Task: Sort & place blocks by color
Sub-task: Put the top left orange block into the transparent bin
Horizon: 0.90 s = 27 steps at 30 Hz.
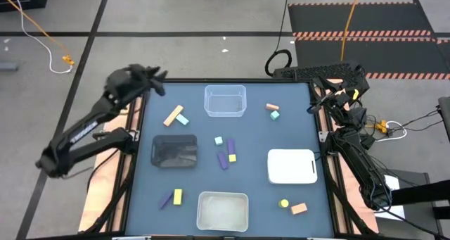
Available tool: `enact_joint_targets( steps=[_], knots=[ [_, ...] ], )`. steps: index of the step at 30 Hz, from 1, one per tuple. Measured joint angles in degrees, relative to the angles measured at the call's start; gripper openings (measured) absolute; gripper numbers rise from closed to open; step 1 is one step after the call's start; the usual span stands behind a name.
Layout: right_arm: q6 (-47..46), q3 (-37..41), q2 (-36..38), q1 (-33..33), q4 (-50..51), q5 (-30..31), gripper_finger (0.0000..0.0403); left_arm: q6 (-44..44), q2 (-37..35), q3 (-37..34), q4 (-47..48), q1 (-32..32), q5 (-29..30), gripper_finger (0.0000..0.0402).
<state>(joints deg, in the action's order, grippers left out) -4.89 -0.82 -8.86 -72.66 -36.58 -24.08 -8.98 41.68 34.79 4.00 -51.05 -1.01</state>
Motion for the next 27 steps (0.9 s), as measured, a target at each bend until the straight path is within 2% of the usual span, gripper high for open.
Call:
enact_joint_targets(
  steps=[6,15,23,27],
  knots=[
    [-0.01,0.00,0.00,0.00,0.02,0.02,0.0263,0.23,12.39,1.33,4.25,3.48,4.29,0.0209],
    [0.01,0.00,0.00,0.00,0.00,0.00,0.0263,-2.57,26.15,1.33,11.65,10.65,10.17,0.0209],
    [0.01,0.01,0.00,0.00,-0.01,0.01,0.0263,-5.14,32.70,1.33,17.88,16.78,10.74,0.0209],
    [0.00,0.00,0.00,0.00,0.02,0.00,0.0263,-6.40,33.78,1.33,21.16,19.16,14.65,0.0209]
  ],
)
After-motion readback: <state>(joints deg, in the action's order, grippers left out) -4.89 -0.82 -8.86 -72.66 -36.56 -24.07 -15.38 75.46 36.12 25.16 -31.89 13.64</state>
